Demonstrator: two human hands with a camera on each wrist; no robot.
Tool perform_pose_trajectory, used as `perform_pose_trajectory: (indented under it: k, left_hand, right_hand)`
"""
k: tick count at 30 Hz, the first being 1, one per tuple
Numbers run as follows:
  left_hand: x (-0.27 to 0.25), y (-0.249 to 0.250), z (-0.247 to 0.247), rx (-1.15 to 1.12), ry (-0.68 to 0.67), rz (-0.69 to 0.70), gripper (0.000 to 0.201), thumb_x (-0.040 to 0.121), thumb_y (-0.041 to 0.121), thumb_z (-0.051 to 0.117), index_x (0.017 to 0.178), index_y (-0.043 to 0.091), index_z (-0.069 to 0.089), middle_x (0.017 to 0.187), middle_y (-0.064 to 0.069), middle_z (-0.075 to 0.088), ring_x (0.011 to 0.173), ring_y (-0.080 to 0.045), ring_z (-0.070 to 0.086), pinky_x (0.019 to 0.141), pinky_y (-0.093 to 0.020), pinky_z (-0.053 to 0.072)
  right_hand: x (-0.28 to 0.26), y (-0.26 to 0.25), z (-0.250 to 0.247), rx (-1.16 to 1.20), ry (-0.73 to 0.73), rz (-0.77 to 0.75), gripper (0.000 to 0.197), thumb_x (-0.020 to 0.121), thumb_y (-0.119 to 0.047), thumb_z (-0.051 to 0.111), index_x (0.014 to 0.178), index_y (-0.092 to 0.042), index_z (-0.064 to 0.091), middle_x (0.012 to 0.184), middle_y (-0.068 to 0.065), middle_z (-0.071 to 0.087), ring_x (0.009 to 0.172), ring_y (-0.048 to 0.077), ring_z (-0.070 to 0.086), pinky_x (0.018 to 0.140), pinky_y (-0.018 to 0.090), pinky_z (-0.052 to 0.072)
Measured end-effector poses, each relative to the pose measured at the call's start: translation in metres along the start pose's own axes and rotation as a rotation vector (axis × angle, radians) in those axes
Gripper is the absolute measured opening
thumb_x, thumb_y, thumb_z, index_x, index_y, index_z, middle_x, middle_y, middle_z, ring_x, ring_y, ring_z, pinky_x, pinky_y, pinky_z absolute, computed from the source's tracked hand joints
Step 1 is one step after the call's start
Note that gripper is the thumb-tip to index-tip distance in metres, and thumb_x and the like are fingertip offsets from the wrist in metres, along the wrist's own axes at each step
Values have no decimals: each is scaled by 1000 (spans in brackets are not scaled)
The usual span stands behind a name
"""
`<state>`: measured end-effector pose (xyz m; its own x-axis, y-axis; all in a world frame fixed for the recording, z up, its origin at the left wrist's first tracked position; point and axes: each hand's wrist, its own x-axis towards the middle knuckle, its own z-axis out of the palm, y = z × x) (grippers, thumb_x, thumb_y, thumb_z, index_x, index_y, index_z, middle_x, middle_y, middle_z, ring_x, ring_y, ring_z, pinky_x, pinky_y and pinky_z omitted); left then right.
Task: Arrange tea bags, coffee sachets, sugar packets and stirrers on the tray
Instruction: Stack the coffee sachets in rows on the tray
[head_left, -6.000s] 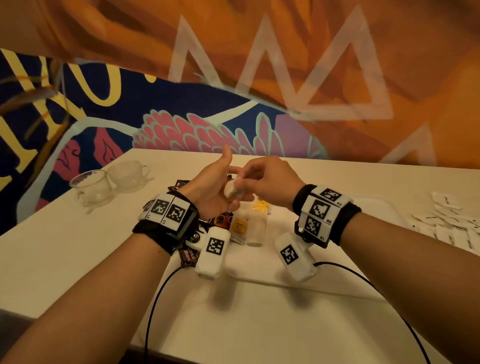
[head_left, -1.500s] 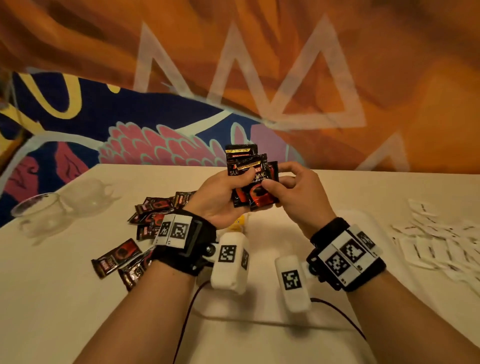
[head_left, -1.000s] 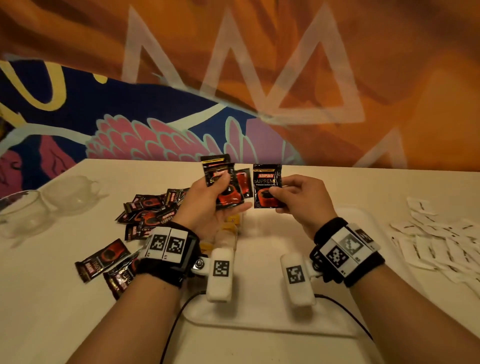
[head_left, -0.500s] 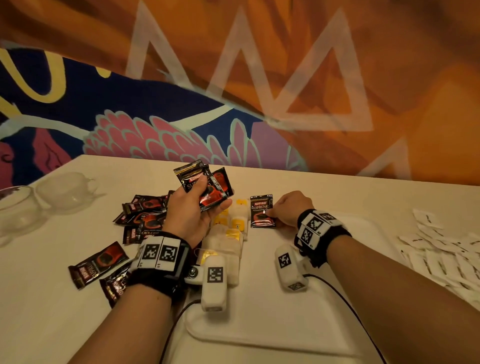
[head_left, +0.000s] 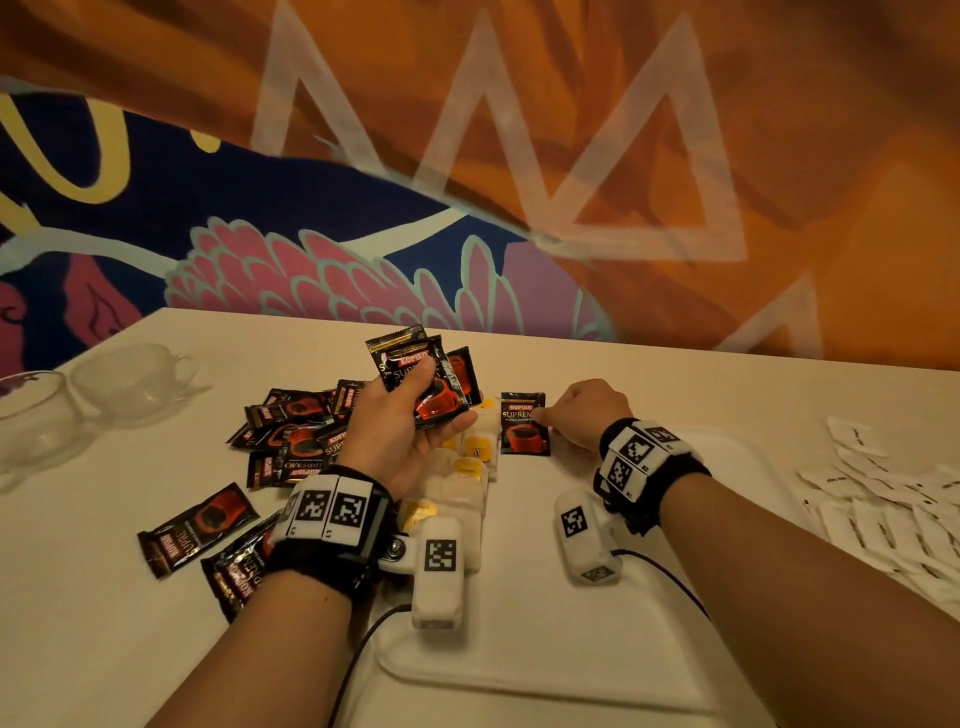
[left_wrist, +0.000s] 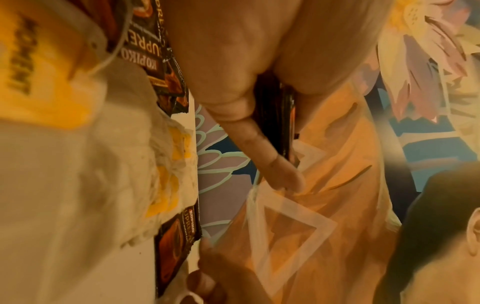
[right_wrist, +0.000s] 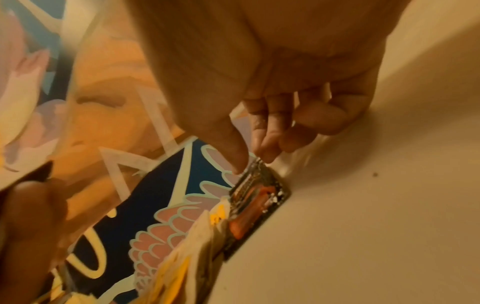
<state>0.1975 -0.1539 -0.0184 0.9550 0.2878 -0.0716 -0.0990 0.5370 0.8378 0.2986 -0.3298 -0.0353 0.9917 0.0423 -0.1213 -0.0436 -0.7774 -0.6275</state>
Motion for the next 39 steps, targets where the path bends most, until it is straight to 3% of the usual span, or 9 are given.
perform_pose_trajectory:
  k: [3,5,10,14,19,24,30,34,39]
  left_hand:
    - [-1,-1,1,48,-14,-11,22,92,19,60,110,7,62,95,-14,71,72,-22,72,49,-28,57]
    - [-3,-3,3,84,-30,-24,22,90,20,63,107,6,63,91,-15,71,65,-23,70,44,-26,55]
    - [-5,-9,8,170,-8,-19,39,89,29,64,117,2,58,84,-11,67,49,-14,62,35,-18,43]
    - [-10,-4,12,-12,-70,-69,34,95,31,53,113,4,60,91,-14,71,72,-24,70,44,-25,54]
    - [-10,-4,15,-3,-66,-60,23,99,21,48,109,3,59,95,-14,70,78,-24,71,51,-25,57]
    - [-3,-1,10,-9,32,16,20,98,19,50,109,5,59,92,-12,69,67,-17,71,57,-27,59]
    - [1,-2,6,-5,39,20,18,98,20,50,104,6,60,92,-12,70,82,-26,71,55,-26,58]
    - [0,-2,7,2,32,26,16,98,19,50,101,8,61,87,-9,70,77,-23,70,55,-26,58]
    - [0,-2,7,4,36,14,20,98,19,50,108,4,59,93,-12,68,89,-30,68,54,-25,58]
  right_hand:
    - [-16,-11,-5,263,55,-165,30,81,-45,70,77,-17,61,85,1,67,81,20,62,70,32,50]
    - [-34,-25,-7,414,-2,-320,34,77,-52,72,78,-20,63,80,-3,67,78,17,63,65,29,48]
    - [-51,-46,-6,344,-98,-482,22,71,-38,82,82,-29,66,79,-10,65,75,8,62,72,33,54]
    - [-47,-43,-10,434,-105,-427,15,77,-29,79,86,-19,70,87,2,72,84,21,69,75,41,59]
    - [-41,-33,-16,573,-83,-341,8,82,-18,75,86,-16,69,83,5,74,78,21,71,58,28,52]
    - [-19,0,-37,628,-33,-153,11,82,-18,74,81,-15,64,84,5,68,78,18,62,62,29,42]
    - [0,41,-35,330,-56,44,21,74,-25,82,74,-12,65,74,5,66,63,15,55,56,26,43]
    - [3,43,-32,252,-81,105,24,73,-25,83,82,-8,68,70,5,65,58,15,52,52,26,40]
    - [5,34,-32,71,-51,86,35,71,-38,83,87,-9,72,86,6,70,77,21,62,66,30,49]
